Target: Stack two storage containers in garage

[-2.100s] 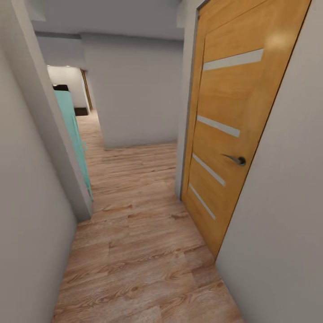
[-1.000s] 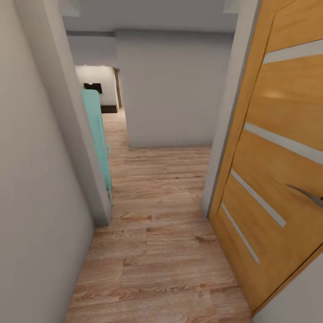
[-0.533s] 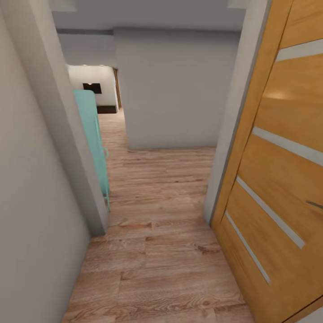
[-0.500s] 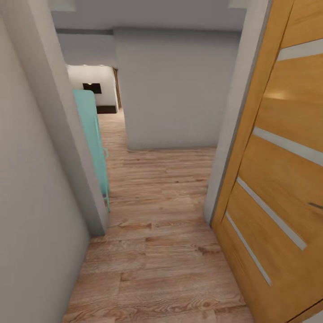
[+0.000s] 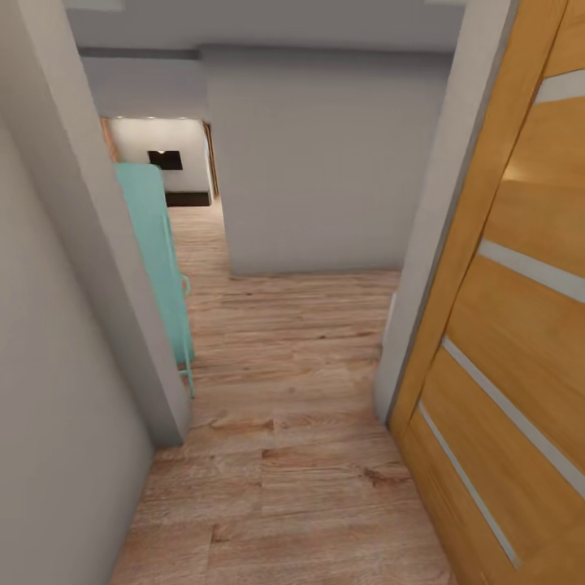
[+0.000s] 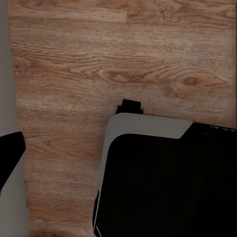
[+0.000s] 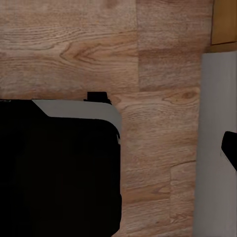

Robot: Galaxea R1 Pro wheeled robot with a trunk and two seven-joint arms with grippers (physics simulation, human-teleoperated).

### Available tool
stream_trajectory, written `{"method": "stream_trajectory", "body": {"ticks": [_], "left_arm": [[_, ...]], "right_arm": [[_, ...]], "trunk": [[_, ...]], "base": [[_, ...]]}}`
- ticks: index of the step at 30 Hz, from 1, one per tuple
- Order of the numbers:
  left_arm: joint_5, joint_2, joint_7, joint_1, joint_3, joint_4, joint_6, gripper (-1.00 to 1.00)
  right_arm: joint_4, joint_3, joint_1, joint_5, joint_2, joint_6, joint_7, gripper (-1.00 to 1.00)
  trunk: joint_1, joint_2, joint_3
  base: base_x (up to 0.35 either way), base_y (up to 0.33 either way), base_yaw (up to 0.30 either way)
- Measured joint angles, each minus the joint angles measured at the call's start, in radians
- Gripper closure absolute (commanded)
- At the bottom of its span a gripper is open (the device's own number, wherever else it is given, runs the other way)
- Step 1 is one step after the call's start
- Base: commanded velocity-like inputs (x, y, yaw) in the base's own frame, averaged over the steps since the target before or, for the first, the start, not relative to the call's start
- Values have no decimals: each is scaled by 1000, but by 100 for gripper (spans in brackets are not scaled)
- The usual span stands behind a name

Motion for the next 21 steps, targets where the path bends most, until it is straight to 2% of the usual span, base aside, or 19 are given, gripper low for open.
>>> {"method": "stream_trajectory", "body": {"ticks": [9, 21], "left_arm": [[0, 0, 0, 0, 0, 0, 0, -100], [0, 0, 0, 0, 0, 0, -1, -100]], "right_arm": [[0, 0, 0, -1, 0, 0, 0, -100], [0, 0, 0, 0, 0, 0, 0, -100]], "trunk": [[0, 0, 0], [0, 0, 0]], "base": [[323, 0, 112], [323, 0, 9]]}}
